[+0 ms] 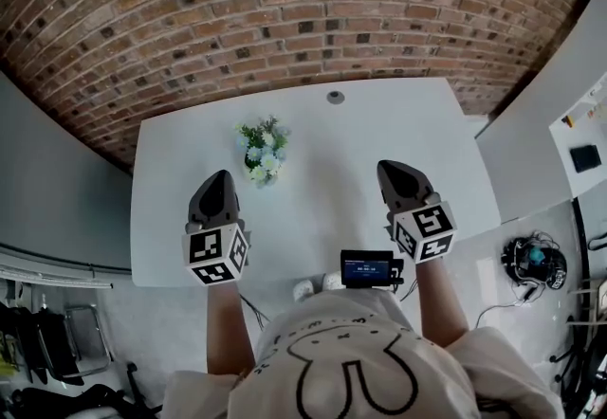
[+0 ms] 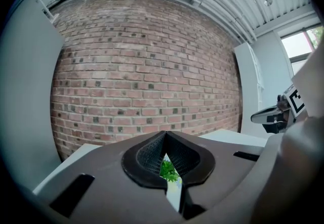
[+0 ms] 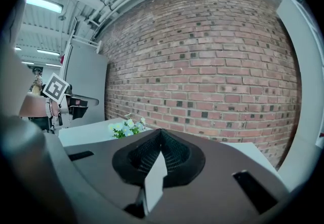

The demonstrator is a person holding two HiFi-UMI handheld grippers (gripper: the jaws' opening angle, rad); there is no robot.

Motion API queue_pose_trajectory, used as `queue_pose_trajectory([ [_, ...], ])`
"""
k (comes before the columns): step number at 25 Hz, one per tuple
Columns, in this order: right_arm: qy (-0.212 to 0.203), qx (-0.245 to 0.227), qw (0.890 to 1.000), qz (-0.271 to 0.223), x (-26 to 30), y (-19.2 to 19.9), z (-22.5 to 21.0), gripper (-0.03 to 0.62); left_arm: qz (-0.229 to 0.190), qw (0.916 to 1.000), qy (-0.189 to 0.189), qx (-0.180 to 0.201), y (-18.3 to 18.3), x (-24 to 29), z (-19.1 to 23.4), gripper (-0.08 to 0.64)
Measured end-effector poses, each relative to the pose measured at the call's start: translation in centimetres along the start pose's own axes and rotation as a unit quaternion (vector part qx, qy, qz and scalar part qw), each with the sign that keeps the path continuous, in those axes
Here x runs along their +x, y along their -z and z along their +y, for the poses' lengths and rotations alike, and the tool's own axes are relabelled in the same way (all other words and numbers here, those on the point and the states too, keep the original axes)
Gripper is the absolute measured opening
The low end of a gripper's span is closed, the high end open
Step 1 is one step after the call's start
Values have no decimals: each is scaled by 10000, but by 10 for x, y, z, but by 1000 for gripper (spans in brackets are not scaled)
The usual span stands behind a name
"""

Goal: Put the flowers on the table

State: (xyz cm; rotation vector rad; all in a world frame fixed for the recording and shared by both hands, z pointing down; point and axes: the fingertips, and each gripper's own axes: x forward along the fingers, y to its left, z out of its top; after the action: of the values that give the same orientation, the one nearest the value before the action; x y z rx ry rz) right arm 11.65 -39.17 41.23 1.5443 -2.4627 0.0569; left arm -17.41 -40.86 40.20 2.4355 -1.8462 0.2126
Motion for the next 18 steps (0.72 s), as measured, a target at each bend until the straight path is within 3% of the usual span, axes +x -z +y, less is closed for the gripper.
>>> queue_pose_trajectory([
  [7,130,-105,9996,-246,-5,-16,-6,14,-391,9991,91,126,-21,-1,-2,12],
  [18,179,-349,9983,-436,-9,-32,-5,14,-535,9981,219,198,-32,2,-3,12],
])
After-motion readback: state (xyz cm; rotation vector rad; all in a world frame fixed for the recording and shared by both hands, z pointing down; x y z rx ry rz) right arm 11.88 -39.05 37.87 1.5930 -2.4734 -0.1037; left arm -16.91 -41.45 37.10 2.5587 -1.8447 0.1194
